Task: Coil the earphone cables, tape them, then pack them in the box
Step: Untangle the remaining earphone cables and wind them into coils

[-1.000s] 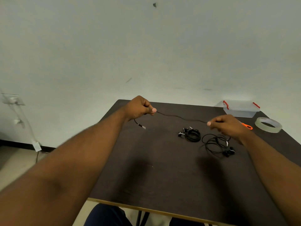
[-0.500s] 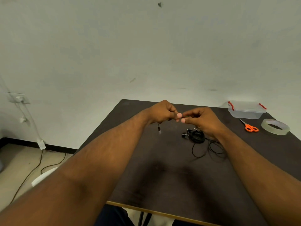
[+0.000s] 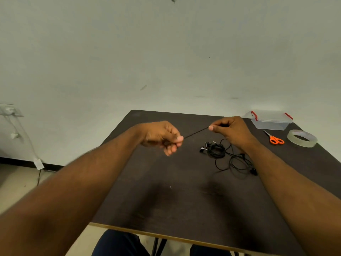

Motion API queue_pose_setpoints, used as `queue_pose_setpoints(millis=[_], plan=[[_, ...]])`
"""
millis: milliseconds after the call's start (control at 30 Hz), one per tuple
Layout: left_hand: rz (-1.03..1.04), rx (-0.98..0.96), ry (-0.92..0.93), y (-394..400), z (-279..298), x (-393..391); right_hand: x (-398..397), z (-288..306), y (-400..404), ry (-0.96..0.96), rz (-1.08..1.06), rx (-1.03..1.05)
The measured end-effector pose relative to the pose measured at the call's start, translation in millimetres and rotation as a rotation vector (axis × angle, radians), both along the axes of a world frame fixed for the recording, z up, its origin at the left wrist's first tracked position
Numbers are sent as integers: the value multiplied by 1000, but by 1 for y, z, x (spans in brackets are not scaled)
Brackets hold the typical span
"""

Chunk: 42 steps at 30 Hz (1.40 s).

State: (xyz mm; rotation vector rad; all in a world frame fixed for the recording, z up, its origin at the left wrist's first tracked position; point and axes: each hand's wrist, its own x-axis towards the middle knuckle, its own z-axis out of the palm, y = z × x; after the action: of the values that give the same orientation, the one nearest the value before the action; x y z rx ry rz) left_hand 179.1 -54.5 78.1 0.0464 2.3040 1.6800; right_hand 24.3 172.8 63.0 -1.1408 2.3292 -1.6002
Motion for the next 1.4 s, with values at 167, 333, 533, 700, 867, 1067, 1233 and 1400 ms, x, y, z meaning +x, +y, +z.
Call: queue_pose_setpoints(millis=[167, 333, 533, 700, 867, 1067, 1233, 1400], plan=[[-206, 671, 209, 60, -8, 3, 22, -5, -16, -56, 80, -98], [581, 955, 611, 53, -1, -19, 49, -18, -20, -81, 89, -106], [602, 37, 745, 25, -20, -17, 60, 2, -3, -44, 175, -53], [272, 199, 546, 47, -29, -13, 49, 49, -1, 123, 227, -65], [17, 415, 306, 61, -5, -7, 35, 60, -6, 81, 225, -100], [266, 949, 528, 67, 19, -9, 54, 10, -14, -61, 223, -124], [636, 568, 649, 54, 12, -16, 66, 14, -10, 162, 253, 46], [379, 75, 544, 41, -1, -7, 54, 55, 2, 325, 162, 107]])
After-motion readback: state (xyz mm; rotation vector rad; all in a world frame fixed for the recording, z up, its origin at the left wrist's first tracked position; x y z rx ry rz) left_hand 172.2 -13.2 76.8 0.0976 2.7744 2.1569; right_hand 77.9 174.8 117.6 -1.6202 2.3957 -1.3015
